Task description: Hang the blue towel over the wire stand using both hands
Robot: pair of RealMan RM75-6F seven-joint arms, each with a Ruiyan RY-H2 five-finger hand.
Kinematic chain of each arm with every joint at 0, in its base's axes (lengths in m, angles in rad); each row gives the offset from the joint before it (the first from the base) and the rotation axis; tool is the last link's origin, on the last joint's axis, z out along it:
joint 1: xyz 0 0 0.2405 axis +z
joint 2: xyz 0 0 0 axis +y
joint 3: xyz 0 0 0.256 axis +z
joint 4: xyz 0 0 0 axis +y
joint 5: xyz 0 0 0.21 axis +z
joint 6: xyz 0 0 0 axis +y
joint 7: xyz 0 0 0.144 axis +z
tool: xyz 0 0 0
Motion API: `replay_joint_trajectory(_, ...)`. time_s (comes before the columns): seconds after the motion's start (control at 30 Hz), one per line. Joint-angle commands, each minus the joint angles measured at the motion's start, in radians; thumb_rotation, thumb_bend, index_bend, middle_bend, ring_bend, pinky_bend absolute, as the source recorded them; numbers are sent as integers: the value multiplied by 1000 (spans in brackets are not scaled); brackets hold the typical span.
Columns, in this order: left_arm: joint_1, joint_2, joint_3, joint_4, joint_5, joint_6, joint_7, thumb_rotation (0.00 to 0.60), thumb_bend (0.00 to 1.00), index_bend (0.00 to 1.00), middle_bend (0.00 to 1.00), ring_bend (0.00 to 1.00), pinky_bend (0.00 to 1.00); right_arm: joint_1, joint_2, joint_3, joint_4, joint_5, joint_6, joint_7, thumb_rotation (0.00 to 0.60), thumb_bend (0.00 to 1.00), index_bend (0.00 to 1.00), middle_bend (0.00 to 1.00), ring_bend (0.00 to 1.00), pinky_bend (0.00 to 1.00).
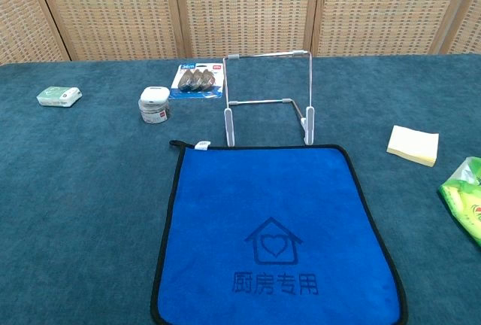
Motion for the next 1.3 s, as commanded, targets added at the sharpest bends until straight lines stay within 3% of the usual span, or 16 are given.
replay_joint_trajectory(0.03, 0, 1, 0, 0, -1, 0, -2, 600, 0, 0, 0, 0, 0, 1, -2, -2, 1, -2, -3, -4, 600, 0, 0, 0, 0, 0)
replay_joint_trajectory(0.1, -5, -9, -6, 59, -8, -4, -23, 600, 0, 0, 0, 0, 0, 3, -5, -5, 5, -9, -5, -2, 600, 0, 0, 0, 0, 0)
replay_joint_trajectory(0.4, 2, -14, -14, 12, -4, 17, 18, 600, 0, 0, 0, 0, 0, 75, -35, -33, 68, -88, -99, 40, 600, 0, 0, 0, 0, 0)
replay_joint_trajectory(0.67, -11, -28, -26, 8, -40, -17, 43, 600, 0, 0, 0, 0, 0, 263, -34, -32, 106, -241, -271, 156, 600, 0, 0, 0, 0, 0)
replay_joint_trajectory(1.0, -25, -40, -38, 18, -59, -37, 58, 600, 0, 0, 0, 0, 0, 398, -99, 0, 202, -267, -389, 125, 600, 0, 0, 0, 0, 0)
replay_joint_trajectory(1.3, -40, -53, -42, 35, -71, -63, 56, 600, 0, 0, 0, 0, 0, 472, -195, -21, 316, -273, -469, 89, 600, 0, 0, 0, 0, 0)
